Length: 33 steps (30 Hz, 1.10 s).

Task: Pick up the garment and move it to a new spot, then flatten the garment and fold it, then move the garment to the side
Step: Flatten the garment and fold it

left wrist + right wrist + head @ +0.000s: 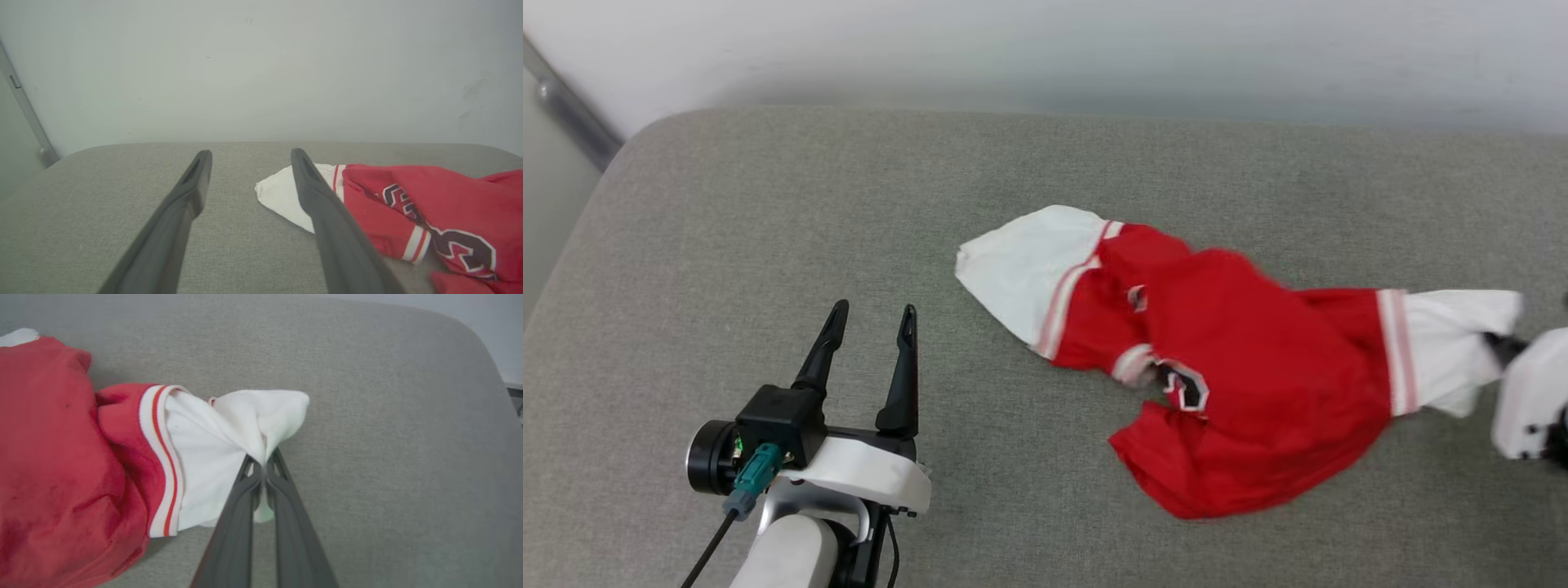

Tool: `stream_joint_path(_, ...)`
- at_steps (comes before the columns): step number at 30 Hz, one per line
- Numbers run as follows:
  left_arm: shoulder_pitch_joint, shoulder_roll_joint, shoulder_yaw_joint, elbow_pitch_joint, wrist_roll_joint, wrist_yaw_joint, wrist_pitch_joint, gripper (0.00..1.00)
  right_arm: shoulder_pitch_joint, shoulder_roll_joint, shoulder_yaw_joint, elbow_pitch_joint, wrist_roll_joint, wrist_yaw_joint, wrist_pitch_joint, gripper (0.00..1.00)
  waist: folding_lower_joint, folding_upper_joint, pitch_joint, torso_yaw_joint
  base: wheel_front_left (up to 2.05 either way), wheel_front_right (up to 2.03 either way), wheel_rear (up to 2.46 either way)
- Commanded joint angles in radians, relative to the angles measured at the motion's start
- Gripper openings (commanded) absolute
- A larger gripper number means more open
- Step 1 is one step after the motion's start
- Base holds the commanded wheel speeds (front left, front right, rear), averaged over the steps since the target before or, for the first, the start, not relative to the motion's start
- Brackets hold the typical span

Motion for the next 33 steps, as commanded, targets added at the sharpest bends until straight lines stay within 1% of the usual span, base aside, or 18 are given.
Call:
stream_joint_path(1,0.008,-0.001,0.004,-0.002,0.006,-0.001,-0.007,1.00,0.000,-0.014,-0.039,0.013,-0.013,-0.001,-0.011,0.00,-0.0001,0.0000,0.000,-0.004,0.00,0.00,0.00)
stream_joint_path(3,0.011,-0.002,0.005,-0.003,0.008,-0.002,-0.006,1.00,0.012,-0.018,-0.108,0.038,-0.038,-0.001,-0.045,0.00,-0.0001,0.0000,0.002,-0.006,0.00,0.00,0.00)
stream_joint_path(5,0.012,-0.001,0.008,-0.001,0.007,-0.005,-0.006,1.00,0.036,-0.010,-0.172,0.091,-0.060,0.000,-0.067,0.00,-0.0001,0.0000,0.006,-0.007,0.00,0.00,0.00)
stream_joint_path(7,0.012,0.000,0.009,0.001,0.008,-0.008,-0.006,1.00,0.049,0.010,-0.233,0.151,-0.070,0.000,-0.102,0.00,-0.0001,0.0000,0.008,-0.006,0.00,0.00,0.00)
stream_joint_path(10,0.018,0.004,0.016,0.004,0.007,-0.003,-0.006,1.00,0.066,0.052,-0.276,0.231,-0.079,0.000,-0.147,0.00,-0.0001,0.0000,0.007,-0.008,0.00,0.00,0.00)
stream_joint_path(11,0.022,0.006,0.021,0.005,0.006,0.001,-0.006,1.00,0.071,0.060,-0.278,0.252,-0.086,0.000,-0.161,0.05,-0.0001,0.0000,0.007,-0.012,0.00,0.00,0.00)
stream_joint_path(12,0.025,0.008,0.024,0.005,0.004,0.004,-0.006,1.00,0.071,0.069,-0.281,0.268,-0.088,-0.001,-0.181,0.29,-0.0001,0.0000,0.005,-0.016,0.00,0.00,0.00)
stream_joint_path(13,0.028,0.008,0.027,0.004,0.002,0.006,-0.005,1.00,0.066,0.083,-0.287,0.281,-0.083,-0.001,-0.205,0.75,-0.0001,0.0000,0.003,-0.021,0.00,0.00,0.00)
stream_joint_path(14,0.034,0.009,0.030,0.003,-0.001,0.008,-0.005,1.00,0.063,0.092,-0.286,0.290,-0.088,-0.001,-0.230,1.00,-0.0001,0.0000,0.000,-0.026,0.00,0.00,0.00)
stream_joint_path(19,0.063,0.021,0.044,0.001,-0.010,0.023,-0.001,1.00,0.056,0.126,-0.289,0.265,-0.113,-0.001,-0.424,1.00,-0.0001,0.0000,-0.026,-0.050,0.00,0.00,0.00)
stream_joint_path(22,0.084,0.031,0.056,0.000,-0.018,0.031,0.003,1.00,0.075,0.147,-0.286,0.223,-0.140,-0.001,-0.537,1.00,-0.0001,0.0000,-0.050,-0.067,0.00,0.00,0.00)
stream_joint_path(25,0.108,0.039,0.064,-0.002,-0.025,0.041,0.011,1.00,0.099,0.174,-0.259,0.158,-0.168,0.000,-0.622,1.00,-0.0001,0.0000,-0.076,-0.086,0.00,0.00,0.00)
stream_joint_path(29,0.139,0.053,0.066,-0.016,-0.023,0.055,0.035,1.00,0.144,0.218,-0.195,0.047,-0.195,0.000,-0.675,1.00,-0.0001,0.0000,-0.108,-0.105,0.00,0.00,0.00)
stream_joint_path(33,0.162,0.065,0.070,-0.025,-0.029,0.064,0.055,1.00,0.206,0.257,-0.131,-0.076,-0.217,0.000,-0.661,1.00,-0.0001,0.0000,-0.135,-0.119,0.00,0.00,0.00)
